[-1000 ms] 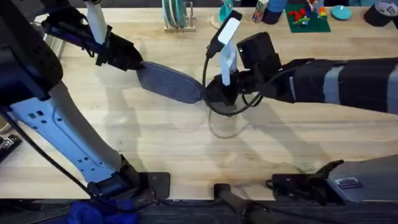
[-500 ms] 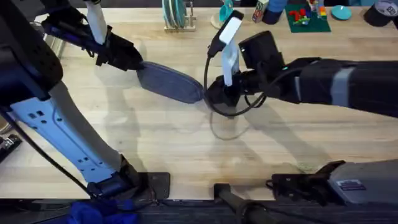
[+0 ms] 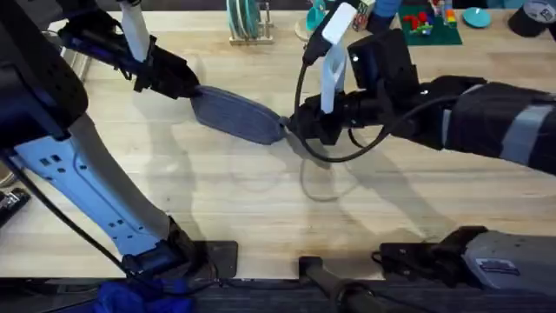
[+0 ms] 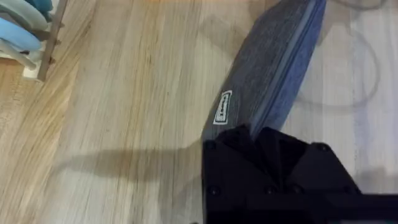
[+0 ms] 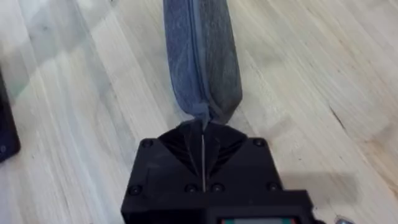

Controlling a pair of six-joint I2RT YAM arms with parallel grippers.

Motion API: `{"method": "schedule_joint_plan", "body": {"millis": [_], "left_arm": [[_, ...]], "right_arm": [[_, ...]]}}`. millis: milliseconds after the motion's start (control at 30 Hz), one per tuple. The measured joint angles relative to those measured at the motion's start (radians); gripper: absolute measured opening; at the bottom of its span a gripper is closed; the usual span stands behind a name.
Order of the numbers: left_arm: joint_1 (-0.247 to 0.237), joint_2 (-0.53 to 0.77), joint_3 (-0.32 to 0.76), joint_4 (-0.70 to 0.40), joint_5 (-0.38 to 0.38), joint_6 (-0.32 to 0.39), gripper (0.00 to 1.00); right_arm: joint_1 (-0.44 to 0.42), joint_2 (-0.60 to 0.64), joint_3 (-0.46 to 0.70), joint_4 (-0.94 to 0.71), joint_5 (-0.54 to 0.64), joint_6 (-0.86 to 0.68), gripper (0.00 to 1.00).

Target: Unzip the bag, pick up the pens from the table one at a time and place them inside, then zip the bag closed.

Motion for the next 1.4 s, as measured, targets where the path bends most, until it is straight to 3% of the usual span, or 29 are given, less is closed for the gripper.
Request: {"method": "schedule_joint_plan", "body": {"millis": [800,1133,1400], "left_arm": [[0.0,0.0,0.0,0.0,0.0,0.0,0.042],[0.0,0.0,0.0,-0.001,0.0,0.0,0.042],[0.0,0.0,0.0,0.0,0.0,0.0,0.042]], "right_arm": [[0.035,-0.042,0.005,-0.002,0.001,0.088,0.031],[0.038,-0.042,0.062,-0.002,0.001,0.096,0.031],[0.039,-0.039,0.067,0.069,0.0,0.115,0.03]]}}
